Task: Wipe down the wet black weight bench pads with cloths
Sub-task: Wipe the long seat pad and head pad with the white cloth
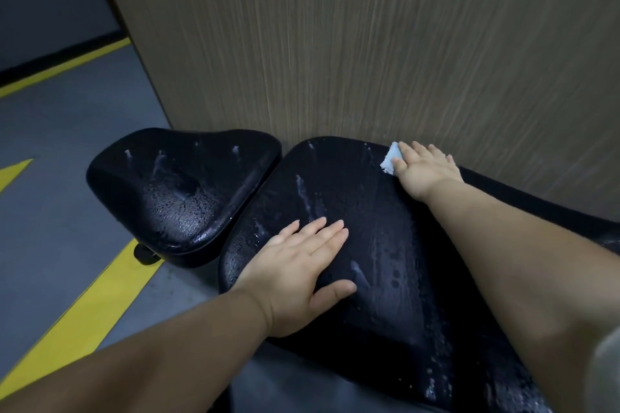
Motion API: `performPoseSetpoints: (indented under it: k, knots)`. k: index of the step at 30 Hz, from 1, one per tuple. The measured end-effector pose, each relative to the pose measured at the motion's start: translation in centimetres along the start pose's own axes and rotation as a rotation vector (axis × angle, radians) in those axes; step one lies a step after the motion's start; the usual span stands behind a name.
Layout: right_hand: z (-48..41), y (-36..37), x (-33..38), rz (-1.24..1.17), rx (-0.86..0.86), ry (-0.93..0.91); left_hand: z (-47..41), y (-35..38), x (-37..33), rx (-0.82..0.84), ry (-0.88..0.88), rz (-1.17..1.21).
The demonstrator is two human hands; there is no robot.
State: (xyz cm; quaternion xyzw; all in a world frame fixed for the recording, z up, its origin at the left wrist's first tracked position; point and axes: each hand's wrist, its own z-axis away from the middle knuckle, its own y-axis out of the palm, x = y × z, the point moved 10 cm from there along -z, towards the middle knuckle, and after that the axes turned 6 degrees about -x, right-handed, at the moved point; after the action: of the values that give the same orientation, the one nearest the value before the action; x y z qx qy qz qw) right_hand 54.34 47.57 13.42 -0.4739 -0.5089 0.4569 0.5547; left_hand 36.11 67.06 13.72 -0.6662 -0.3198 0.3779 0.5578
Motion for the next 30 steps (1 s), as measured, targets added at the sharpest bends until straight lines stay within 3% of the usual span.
performPoseSetpoints:
  k: [8, 16, 21, 24, 26, 28, 30]
  knots:
    - [8.2, 0.3, 3.2, 0.017, 0.023, -0.158, 0.1, -0.2, -0.1, 0.018, -0.013, -0.017]
    - [19.8, 1.2, 7.2, 0.030, 0.076, -0.303, 0.7, -1.1, -0.2, -0.074, -0.036, -0.011]
    - [25.2, 2.0, 8.9, 0.042, 0.126, -0.331, 2.1, -2.7, 0.3, -0.191, -0.153, 0.173]
    - [26.9, 2.4, 9.4, 0.020, 0.148, -0.331, 2.7, -3.0, -1.1, -0.171, -0.170, 0.184]
    - [26.6, 2.5, 9.0, -0.136, 0.208, -0.282, 3.0, -3.3, -2.6, -0.162, -0.144, 0.195]
    - [25.7, 1.2, 8.2, -0.472, 0.240, -0.195, 3.3, -3.5, -4.0, -0.170, -0.137, 0.198]
    - [24.6, -1.1, 5.5, -0.668, 0.131, -0.087, 3.5, -3.6, -5.8, -0.186, -0.118, 0.179]
